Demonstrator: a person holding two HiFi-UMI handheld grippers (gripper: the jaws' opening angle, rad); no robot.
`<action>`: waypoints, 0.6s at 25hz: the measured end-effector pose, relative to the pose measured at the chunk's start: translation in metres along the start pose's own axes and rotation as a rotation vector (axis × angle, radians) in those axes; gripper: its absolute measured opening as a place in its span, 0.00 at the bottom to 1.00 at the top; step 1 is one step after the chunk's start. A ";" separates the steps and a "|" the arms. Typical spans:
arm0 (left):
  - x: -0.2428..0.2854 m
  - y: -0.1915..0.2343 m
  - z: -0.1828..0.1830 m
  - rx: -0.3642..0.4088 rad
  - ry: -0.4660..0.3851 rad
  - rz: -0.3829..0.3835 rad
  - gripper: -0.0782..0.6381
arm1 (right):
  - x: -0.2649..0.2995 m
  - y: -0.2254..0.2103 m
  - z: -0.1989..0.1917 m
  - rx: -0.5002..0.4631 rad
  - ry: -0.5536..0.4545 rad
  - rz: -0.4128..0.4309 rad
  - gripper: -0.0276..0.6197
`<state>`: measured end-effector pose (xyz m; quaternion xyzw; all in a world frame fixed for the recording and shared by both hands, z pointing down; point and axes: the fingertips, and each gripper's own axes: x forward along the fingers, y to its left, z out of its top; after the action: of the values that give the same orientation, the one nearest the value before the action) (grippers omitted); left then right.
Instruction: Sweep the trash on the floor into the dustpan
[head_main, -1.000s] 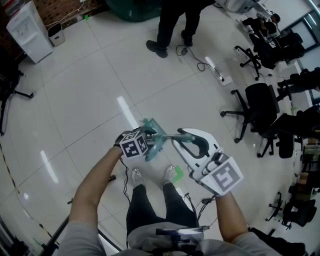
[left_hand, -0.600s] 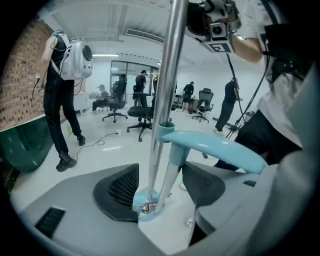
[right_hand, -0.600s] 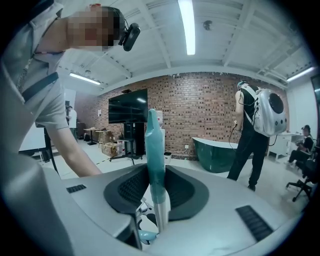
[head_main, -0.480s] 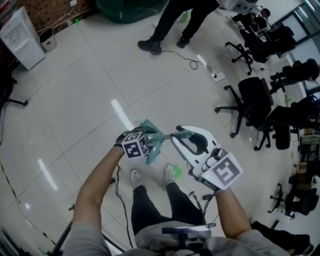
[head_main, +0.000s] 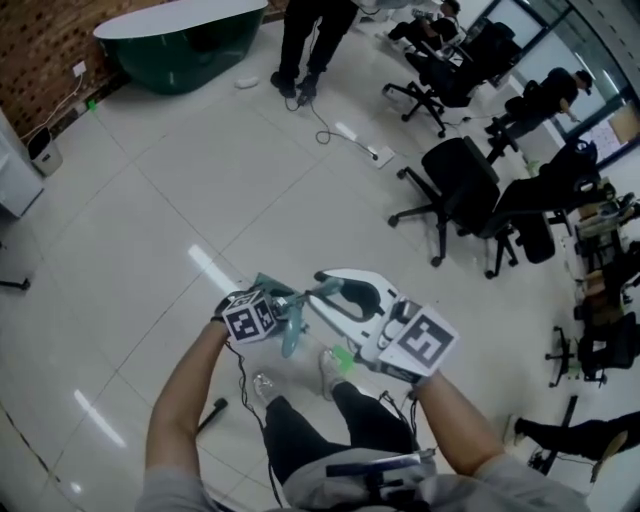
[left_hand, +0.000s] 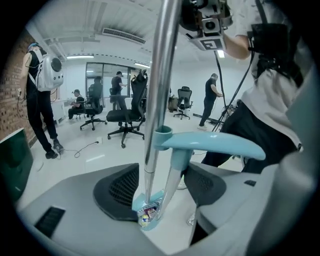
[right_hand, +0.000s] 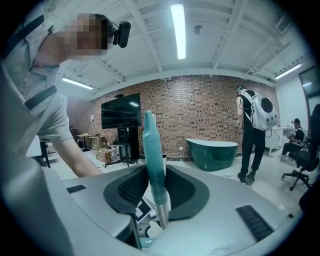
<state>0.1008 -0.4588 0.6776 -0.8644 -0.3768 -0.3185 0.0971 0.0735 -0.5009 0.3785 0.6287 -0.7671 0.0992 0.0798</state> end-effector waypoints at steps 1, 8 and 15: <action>0.002 0.001 0.000 0.001 0.004 -0.006 0.53 | -0.003 0.000 0.000 0.005 -0.004 0.001 0.21; 0.006 -0.015 -0.001 0.086 0.026 -0.066 0.48 | -0.005 -0.004 -0.004 0.040 -0.007 0.010 0.21; 0.007 -0.020 -0.006 0.042 0.014 -0.095 0.39 | -0.006 -0.005 -0.009 0.035 0.005 -0.012 0.21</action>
<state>0.0870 -0.4430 0.6847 -0.8410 -0.4235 -0.3206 0.1027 0.0795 -0.4939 0.3864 0.6344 -0.7613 0.1138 0.0715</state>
